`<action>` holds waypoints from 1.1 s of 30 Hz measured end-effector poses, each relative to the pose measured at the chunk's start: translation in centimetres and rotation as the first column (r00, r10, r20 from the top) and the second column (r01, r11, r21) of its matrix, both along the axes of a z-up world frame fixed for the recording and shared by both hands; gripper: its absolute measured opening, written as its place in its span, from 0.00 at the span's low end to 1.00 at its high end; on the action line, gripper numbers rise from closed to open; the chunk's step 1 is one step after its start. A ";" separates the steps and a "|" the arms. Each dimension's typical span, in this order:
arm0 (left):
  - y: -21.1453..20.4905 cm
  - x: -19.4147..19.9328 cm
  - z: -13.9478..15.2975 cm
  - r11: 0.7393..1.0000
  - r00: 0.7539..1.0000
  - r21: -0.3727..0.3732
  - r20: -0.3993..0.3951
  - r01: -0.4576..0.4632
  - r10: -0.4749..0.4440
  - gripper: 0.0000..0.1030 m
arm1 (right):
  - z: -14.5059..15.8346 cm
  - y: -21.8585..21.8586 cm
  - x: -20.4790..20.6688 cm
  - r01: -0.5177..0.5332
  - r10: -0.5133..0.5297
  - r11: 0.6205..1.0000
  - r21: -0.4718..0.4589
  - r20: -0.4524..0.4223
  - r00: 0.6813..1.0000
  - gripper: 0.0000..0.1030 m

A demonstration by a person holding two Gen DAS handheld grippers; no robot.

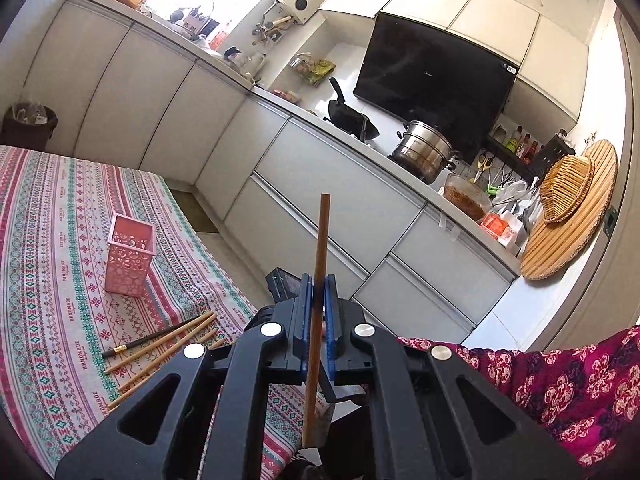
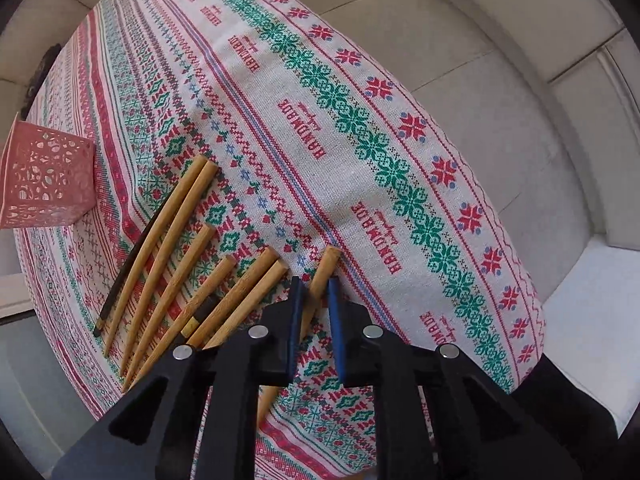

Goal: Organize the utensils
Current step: 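Lift the chopstick with the left tool while the right tool grasps another chopstick, then carry both held chopsticks over the pink mesh cup and lower them in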

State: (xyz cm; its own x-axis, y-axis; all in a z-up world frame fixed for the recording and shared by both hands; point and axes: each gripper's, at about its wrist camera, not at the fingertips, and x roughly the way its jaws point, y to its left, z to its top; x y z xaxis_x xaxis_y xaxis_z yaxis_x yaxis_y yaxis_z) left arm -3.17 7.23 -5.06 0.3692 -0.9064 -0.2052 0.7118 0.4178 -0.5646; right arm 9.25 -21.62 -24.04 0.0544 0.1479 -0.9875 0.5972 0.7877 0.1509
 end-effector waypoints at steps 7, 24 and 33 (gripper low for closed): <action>0.6 0.5 -0.3 0.999 0.999 -0.005 -0.028 -0.035 0.034 0.05 | 1.2 -1.5 -0.9 -0.037 0.039 0.999 -0.018 0.155 0.987 0.08; 0.4 2.8 -0.7 0.957 0.955 -0.015 -0.067 -0.290 0.289 0.05 | 13.7 -1.9 -8.0 -0.083 0.176 0.982 -0.171 0.659 0.732 0.08; -0.7 4.9 5.0 0.896 0.894 -0.030 0.061 -0.443 0.444 0.05 | 23.8 -3.1 -7.2 -0.001 0.162 0.982 -0.190 0.835 0.525 0.08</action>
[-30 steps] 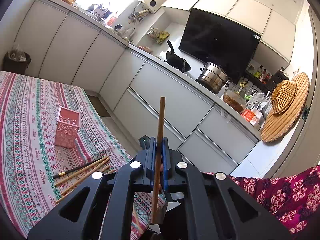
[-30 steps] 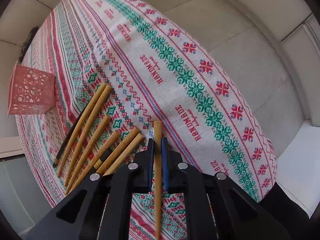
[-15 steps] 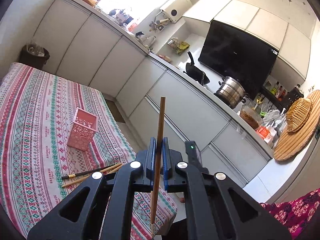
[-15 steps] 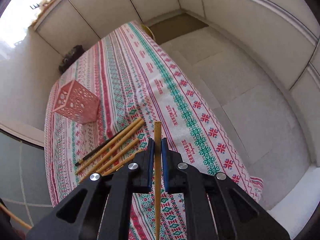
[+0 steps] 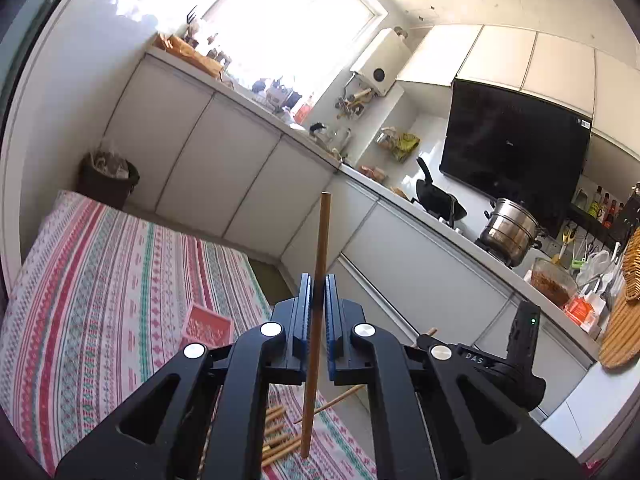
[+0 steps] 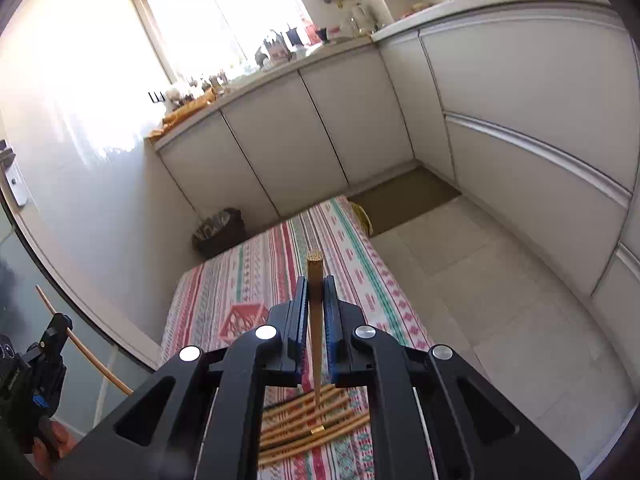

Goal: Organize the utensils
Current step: 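Carry both held chopsticks over the pink mesh cup and lower them in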

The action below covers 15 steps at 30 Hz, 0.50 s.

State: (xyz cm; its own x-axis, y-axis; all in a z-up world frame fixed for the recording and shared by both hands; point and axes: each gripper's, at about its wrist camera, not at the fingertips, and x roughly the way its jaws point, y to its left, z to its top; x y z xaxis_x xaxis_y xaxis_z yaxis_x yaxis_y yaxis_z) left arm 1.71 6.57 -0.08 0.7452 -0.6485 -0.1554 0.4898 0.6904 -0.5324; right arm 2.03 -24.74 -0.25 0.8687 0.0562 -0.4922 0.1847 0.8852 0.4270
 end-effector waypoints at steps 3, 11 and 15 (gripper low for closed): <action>-0.5 1.4 2.0 0.997 0.995 0.028 0.061 -0.077 0.075 0.05 | 3.0 -0.1 1.6 0.014 -0.014 1.000 -0.008 0.080 0.997 0.08; -1.7 7.2 2.8 0.980 0.976 0.047 0.111 -0.193 0.186 0.05 | 6.6 0.6 6.9 0.009 -0.005 1.000 -0.021 0.186 0.983 0.08; -2.5 10.1 0.9 0.957 0.957 0.106 0.133 -0.271 0.256 0.05 | 6.0 1.5 9.7 -0.016 0.021 0.999 -0.029 0.195 0.981 0.08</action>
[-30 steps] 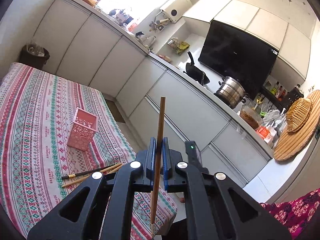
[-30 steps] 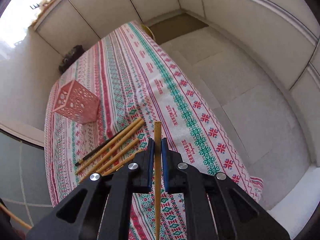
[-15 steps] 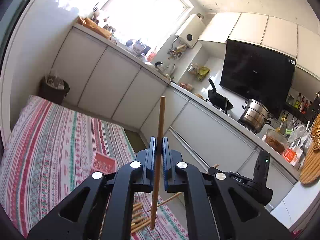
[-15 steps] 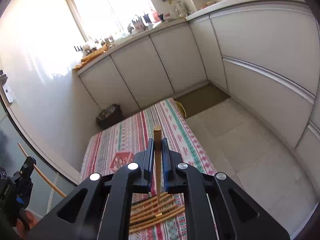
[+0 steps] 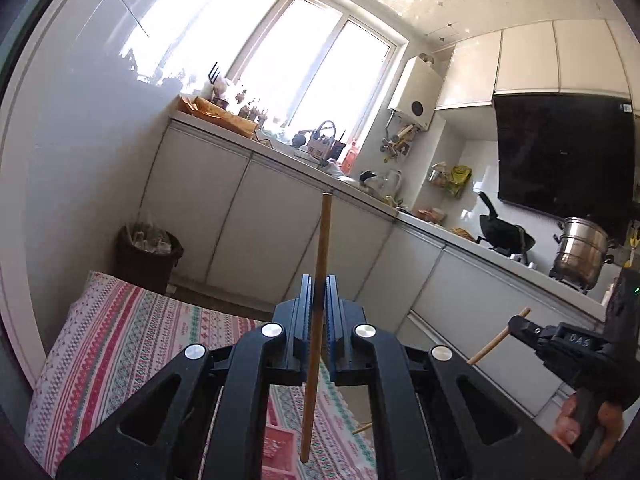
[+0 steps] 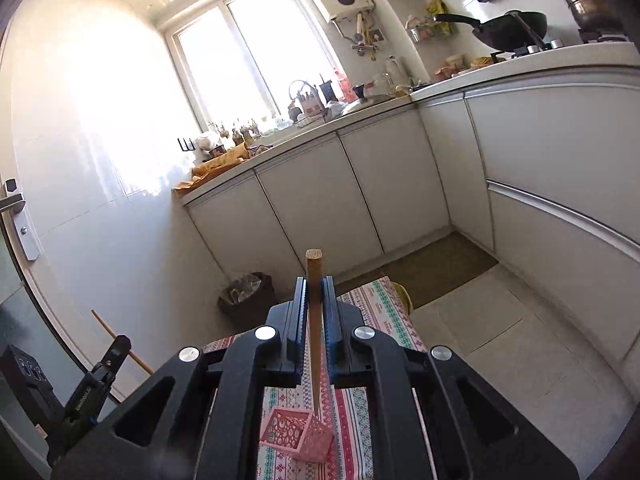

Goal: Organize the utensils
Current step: 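Carry both held chopsticks over the pink mesh cup and lower them in, then open both tools to drop the chopsticks into the pink cup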

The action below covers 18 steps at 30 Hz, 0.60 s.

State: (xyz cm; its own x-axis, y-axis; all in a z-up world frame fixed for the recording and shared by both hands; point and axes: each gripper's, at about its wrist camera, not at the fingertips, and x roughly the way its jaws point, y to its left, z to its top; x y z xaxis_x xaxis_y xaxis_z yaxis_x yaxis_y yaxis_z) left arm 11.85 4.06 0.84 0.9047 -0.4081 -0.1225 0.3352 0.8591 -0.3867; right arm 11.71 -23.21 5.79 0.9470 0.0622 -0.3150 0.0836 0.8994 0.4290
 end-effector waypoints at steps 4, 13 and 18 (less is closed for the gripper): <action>-1.4 2.6 -3.6 0.997 0.999 0.077 -0.036 -0.027 0.030 0.06 | -2.0 1.1 2.2 -0.034 0.034 0.999 0.005 -0.013 0.999 0.08; 2.8 1.5 -3.4 0.994 0.994 0.053 -0.051 -0.097 0.100 0.31 | -4.0 4.4 4.5 -0.099 0.098 0.995 -0.027 -0.034 0.995 0.08; 6.5 -2.2 0.5 0.987 0.987 -0.042 0.047 -0.155 0.157 0.42 | -4.6 6.0 4.6 -0.110 0.108 0.993 -0.045 -0.049 0.993 0.08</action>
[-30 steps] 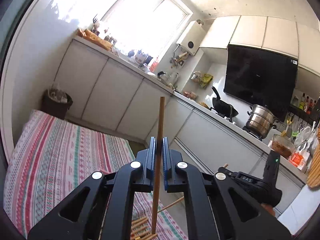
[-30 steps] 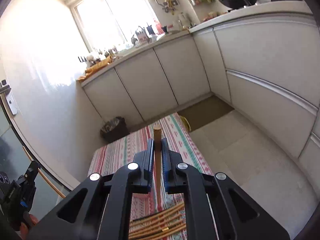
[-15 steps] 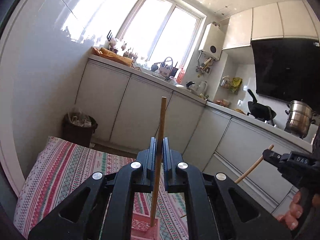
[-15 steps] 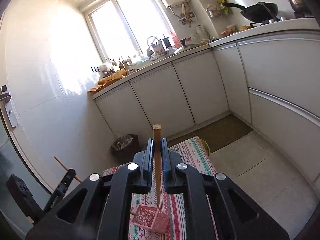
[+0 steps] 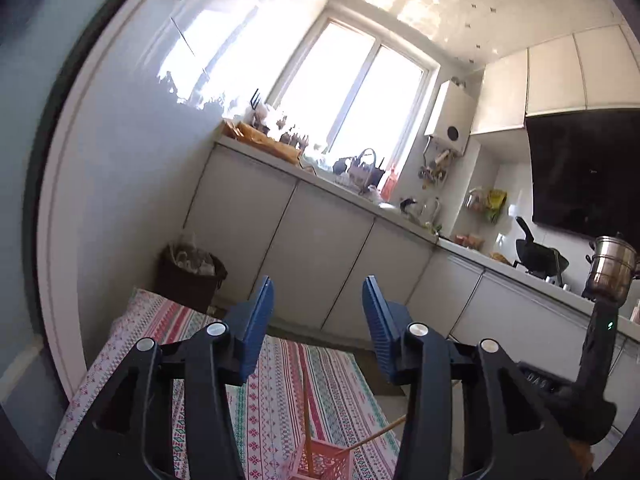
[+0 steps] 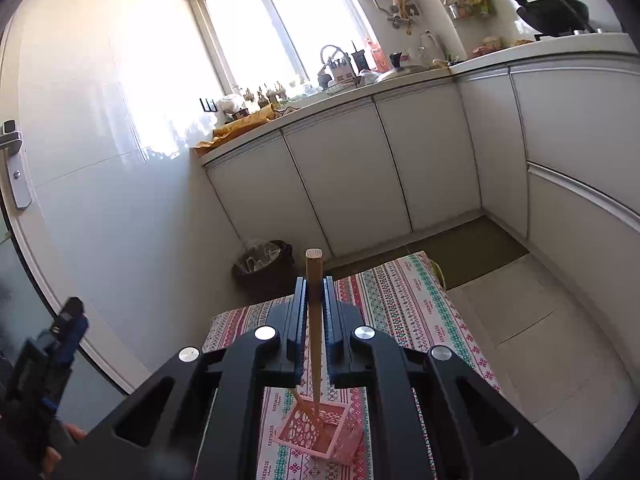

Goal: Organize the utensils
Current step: 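Open both tools to drop the chopsticks into the pink cup, then lower the left tool onto the remaining chopsticks and close on one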

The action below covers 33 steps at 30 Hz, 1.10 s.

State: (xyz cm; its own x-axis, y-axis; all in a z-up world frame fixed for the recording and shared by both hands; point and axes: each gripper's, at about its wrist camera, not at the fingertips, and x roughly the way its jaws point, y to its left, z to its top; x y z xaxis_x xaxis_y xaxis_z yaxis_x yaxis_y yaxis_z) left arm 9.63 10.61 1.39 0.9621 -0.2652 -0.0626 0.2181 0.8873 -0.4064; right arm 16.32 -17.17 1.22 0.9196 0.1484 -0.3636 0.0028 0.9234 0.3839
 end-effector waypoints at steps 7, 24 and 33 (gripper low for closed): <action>1.5 -1.3 1.0 1.000 1.000 -0.015 0.011 0.000 0.000 0.45 | -1.8 2.7 1.2 -0.042 0.038 0.997 -0.062 -0.067 0.997 0.11; -1.5 -1.2 0.6 0.995 0.995 0.071 -0.078 0.069 -0.064 0.86 | -2.9 -3.5 -3.3 0.114 -0.107 0.991 0.076 -0.090 0.990 0.79; -8.2 -1.2 -2.6 0.915 0.944 0.279 -0.239 0.291 -0.227 0.93 | -6.9 -9.6 -10.4 0.238 -0.187 0.952 0.190 -0.251 0.950 0.93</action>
